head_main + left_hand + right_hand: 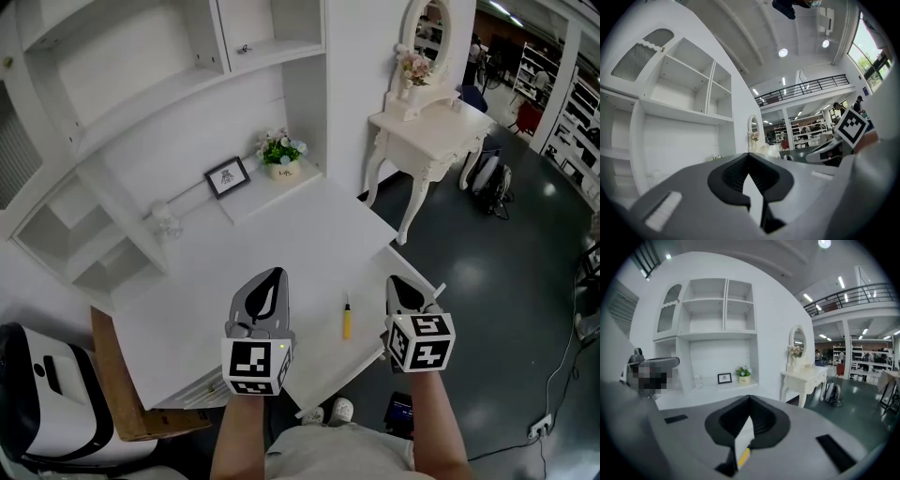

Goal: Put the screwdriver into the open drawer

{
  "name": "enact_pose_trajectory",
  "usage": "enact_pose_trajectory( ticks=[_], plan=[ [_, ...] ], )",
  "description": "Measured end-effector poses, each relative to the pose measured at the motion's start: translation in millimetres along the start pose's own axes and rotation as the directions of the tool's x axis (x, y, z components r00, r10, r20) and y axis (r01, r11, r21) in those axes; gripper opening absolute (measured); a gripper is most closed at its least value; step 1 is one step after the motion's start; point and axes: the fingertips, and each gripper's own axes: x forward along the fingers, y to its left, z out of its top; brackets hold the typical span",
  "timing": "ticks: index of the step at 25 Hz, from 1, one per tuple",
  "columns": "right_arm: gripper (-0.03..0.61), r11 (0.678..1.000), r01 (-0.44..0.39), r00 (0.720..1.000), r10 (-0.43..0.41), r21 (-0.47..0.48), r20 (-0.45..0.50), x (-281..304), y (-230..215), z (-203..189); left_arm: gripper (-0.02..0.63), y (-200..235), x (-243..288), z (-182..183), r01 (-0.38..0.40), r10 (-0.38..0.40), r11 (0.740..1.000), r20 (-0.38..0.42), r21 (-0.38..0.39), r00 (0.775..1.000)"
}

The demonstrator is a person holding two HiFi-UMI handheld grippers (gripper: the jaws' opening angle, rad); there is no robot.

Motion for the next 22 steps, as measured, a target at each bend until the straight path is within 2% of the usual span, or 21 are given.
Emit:
enact_pose_trajectory(
  ticks=[8, 16, 22],
  plan=[
    [0.006, 0.995, -0.03, 0.981, 0.047, -0.091, 0.186, -36, -2, 54, 0.009, 2, -2, 21, 0.003, -0.003, 1.0, 0.045, 0.016, 0.999],
    [0.006, 0.981, -0.016, 0.927, 0.087, -0.194, 0.365, -77, 8, 100, 0.009, 2, -3, 36, 0.013, -0.015, 1.0, 0.085, 0.022, 0.996],
    [0.006, 0.964, 0.038, 0.897, 0.082, -0.262, 0.435, -97, 14, 122, 0.009, 4, -4, 48, 0.012, -0.015, 1.0, 0.118, 0.025, 0.993]
  ],
)
